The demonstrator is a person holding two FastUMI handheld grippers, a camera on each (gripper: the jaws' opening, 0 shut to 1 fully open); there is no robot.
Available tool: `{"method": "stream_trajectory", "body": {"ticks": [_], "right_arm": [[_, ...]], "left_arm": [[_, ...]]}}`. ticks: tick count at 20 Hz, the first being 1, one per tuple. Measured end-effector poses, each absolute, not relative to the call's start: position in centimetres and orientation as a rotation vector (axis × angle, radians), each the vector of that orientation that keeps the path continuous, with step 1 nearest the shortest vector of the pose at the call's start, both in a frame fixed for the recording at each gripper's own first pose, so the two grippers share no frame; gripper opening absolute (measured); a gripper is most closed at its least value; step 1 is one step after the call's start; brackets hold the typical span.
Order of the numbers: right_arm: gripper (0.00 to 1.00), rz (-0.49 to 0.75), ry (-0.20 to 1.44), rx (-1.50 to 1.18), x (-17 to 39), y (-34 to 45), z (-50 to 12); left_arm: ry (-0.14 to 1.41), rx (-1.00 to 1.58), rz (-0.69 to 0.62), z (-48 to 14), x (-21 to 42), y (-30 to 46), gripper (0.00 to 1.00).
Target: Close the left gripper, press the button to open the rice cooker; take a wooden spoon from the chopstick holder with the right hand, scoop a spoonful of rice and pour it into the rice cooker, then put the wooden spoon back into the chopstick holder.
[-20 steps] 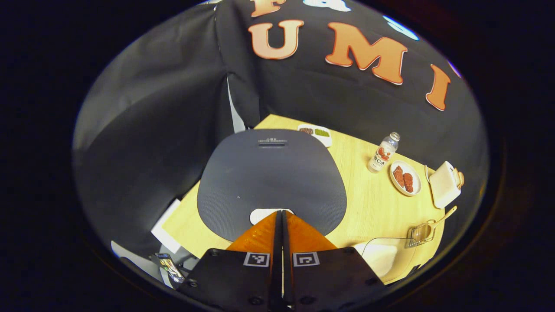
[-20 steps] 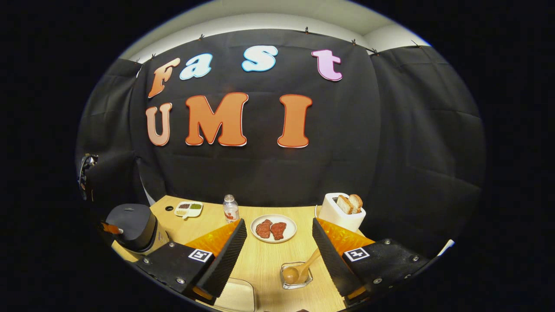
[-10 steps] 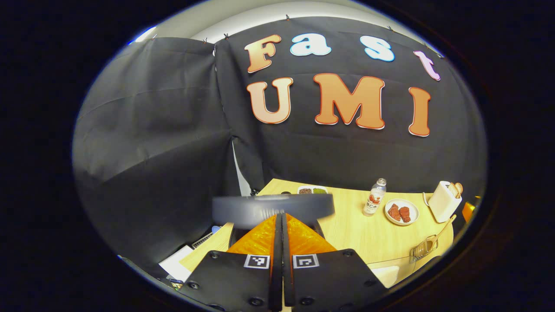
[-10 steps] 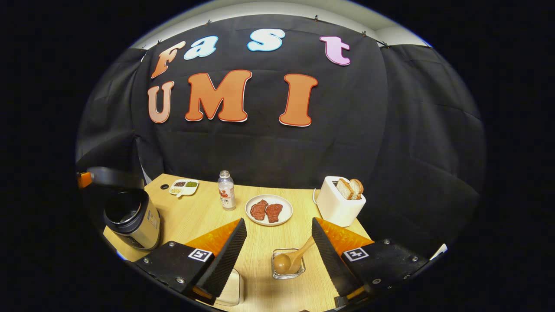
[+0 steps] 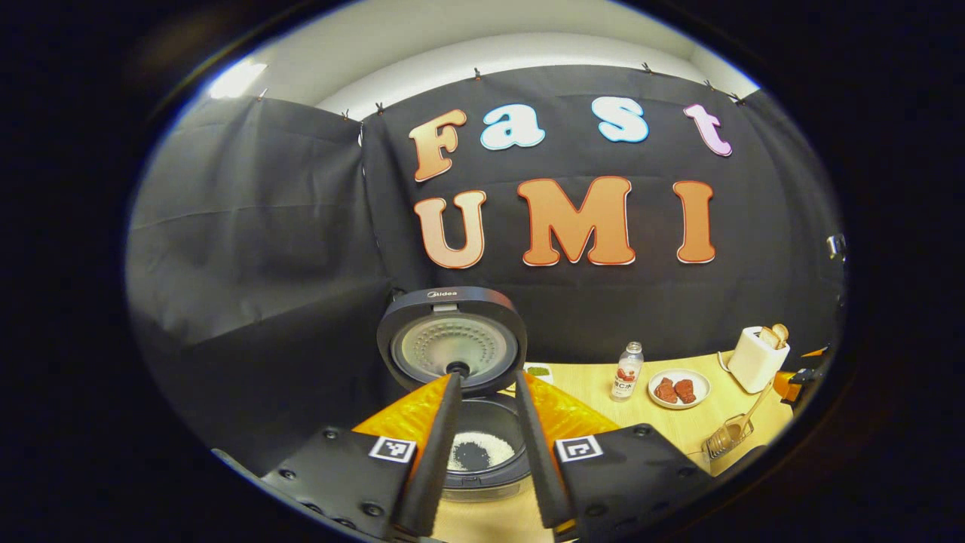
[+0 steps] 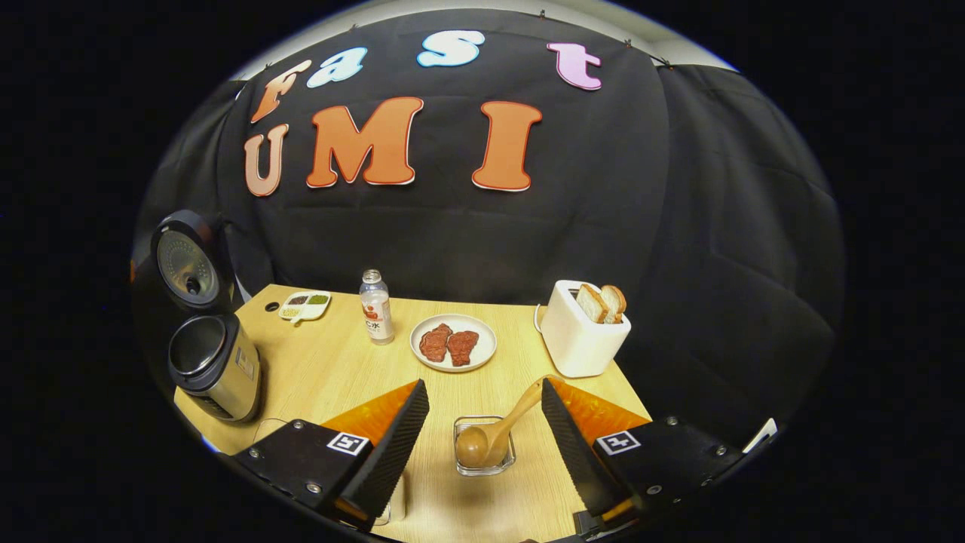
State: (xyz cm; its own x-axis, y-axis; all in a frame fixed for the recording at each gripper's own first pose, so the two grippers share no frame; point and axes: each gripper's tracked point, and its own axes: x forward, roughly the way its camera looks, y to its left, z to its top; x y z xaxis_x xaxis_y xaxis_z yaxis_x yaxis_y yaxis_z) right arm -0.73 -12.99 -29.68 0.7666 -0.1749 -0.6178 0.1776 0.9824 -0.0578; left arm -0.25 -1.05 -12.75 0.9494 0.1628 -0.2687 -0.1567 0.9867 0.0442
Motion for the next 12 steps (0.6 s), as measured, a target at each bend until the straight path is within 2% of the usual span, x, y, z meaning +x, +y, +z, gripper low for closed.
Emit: {"method": "stream_trajectory", "body": {"ticks": [2, 4, 8, 10, 11, 12], "right_arm": [[0.94, -0.196, 0.692, 0.025, -1.0, -13.3, -30.6], [0.94, -0.204, 0.712, 0.044, -1.4, -13.9, -31.5], [0.92, -0.211, 0.75, 0.079, -2.3, -14.9, -33.2], [0.92, -0.207, 0.764, 0.091, -2.8, -15.3, -34.0], [0.91, -0.209, 0.768, 0.092, -3.0, -15.7, -34.4], [0.91, -0.211, 0.779, 0.096, -3.3, -16.1, -34.9]], "left_arm": [[0.256, 0.038, 0.178, -12.3, -0.8, -1.3, 0.66], [0.238, 0.046, 0.197, -12.0, -1.3, -1.4, 0.85], [0.2, 0.062, 0.229, -11.3, -1.8, -2.4, 0.82], [0.171, 0.081, 0.257, -10.3, -2.3, -2.3, 0.85], [0.16, 0.088, 0.267, -9.9, -2.4, -2.5, 0.96], [0.153, 0.093, 0.271, -9.7, -2.6, -2.8, 0.97]]}}
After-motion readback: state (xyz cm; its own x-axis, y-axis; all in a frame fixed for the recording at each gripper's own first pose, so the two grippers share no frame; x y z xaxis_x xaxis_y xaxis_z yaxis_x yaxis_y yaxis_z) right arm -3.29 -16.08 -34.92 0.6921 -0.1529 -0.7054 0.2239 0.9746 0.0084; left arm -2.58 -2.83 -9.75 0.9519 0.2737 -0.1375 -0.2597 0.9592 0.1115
